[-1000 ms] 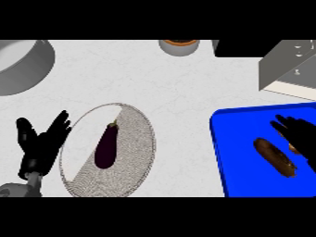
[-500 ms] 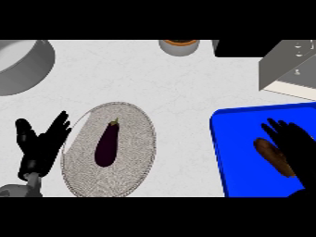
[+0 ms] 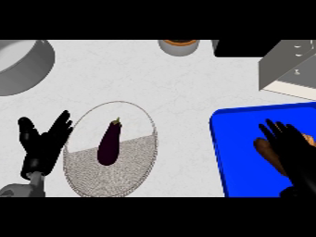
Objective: Pick the sweet potato from the tray and place it in the tiered shelf
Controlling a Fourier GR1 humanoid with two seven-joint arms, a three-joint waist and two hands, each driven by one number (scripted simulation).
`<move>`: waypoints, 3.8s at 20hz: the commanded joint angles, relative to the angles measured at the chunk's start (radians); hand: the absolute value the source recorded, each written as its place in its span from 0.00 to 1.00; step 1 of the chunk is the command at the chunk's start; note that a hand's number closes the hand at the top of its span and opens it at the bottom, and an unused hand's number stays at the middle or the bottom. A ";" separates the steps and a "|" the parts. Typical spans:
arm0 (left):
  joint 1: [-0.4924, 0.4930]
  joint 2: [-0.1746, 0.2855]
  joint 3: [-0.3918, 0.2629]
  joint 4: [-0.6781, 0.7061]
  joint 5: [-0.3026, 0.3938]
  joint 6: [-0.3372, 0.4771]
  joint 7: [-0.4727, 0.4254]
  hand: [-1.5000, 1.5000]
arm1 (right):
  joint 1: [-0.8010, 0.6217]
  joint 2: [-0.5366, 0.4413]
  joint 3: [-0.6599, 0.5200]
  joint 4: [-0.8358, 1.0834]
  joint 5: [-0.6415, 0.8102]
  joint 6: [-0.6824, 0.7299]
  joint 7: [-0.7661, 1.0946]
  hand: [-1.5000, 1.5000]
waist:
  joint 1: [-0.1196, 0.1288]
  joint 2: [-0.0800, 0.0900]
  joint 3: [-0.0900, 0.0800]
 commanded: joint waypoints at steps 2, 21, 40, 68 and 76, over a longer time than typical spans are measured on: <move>0.016 -0.039 0.013 0.043 -0.043 -0.038 -0.045 0.50 | -0.030 0.027 -0.067 0.120 0.030 -0.047 -0.096 0.00 | 0.000 0.001 -0.001; 0.018 -0.088 0.089 -0.013 -0.109 -0.077 0.027 0.50 | -0.050 0.138 -0.165 0.354 0.163 -0.285 -0.249 0.00 | -0.001 0.001 -0.001; 0.011 -0.082 0.122 -0.023 -0.123 -0.105 0.047 0.50 | -0.112 0.171 -0.061 0.571 0.255 -0.327 -0.425 1.00 | 0.002 0.001 0.000; 0.023 -0.097 0.141 -0.027 -0.129 -0.107 0.044 0.50 | -0.401 0.078 -0.898 -0.234 -0.790 0.272 0.215 1.00 | -0.005 -0.003 -0.002; 0.036 -0.146 0.091 -0.052 -0.170 -0.098 0.040 0.50 | -0.643 -0.172 -0.955 0.070 -0.859 0.265 0.319 1.00 | 0.016 0.003 -0.002</move>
